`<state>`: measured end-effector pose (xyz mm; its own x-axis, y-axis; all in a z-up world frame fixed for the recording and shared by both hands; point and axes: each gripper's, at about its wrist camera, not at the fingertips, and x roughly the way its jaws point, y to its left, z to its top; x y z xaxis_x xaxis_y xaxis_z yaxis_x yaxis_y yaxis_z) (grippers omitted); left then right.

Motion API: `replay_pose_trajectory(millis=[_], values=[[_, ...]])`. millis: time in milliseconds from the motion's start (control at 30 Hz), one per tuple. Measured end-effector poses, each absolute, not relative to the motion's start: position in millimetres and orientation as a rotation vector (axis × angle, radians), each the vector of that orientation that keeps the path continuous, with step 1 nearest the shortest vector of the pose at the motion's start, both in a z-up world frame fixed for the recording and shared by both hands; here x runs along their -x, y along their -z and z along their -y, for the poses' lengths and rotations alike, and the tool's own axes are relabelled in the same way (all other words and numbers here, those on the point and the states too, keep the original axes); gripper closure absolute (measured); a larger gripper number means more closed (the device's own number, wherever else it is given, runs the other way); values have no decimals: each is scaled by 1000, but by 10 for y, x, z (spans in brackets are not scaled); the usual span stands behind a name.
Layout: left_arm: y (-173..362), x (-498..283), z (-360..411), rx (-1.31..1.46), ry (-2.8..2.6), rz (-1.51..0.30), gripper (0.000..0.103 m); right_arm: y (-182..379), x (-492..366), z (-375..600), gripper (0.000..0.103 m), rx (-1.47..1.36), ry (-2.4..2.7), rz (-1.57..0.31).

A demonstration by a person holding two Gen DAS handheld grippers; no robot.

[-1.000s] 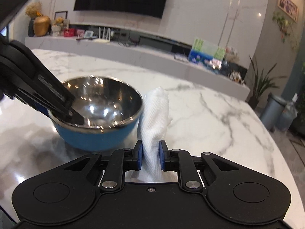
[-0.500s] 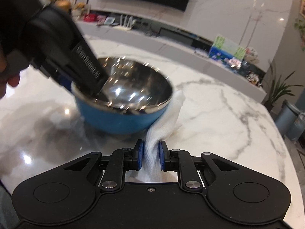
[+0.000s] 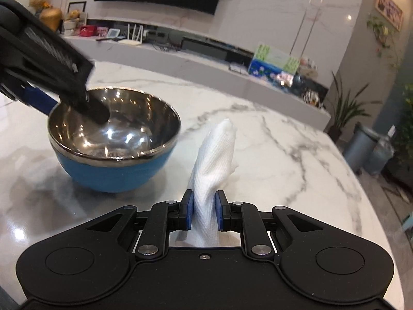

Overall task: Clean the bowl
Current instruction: 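Lift the cloth off the bowl wall with the right gripper, then open the left gripper to release the bowl rim and withdraw it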

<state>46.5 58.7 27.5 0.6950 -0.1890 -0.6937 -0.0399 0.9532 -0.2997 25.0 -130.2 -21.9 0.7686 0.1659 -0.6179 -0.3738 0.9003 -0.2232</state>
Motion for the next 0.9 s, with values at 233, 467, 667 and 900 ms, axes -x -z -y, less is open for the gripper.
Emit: replay_pose_trajectory(millis=[233,467,667,900], values=[[-360,-403,-634,301,80,-750,23,263,-331,1329,78,295,-309,-709],[-491,-332,-620,288,109,-697,13,244,-336,1385,58,263,-269,-719],[-559,-251,-569,237,78,-664,13,78,-290,1449,46,225,-225,-641],[-573,-150,-506,224,75,-636,13,-211,-220,1529,36,134,-198,-578]])
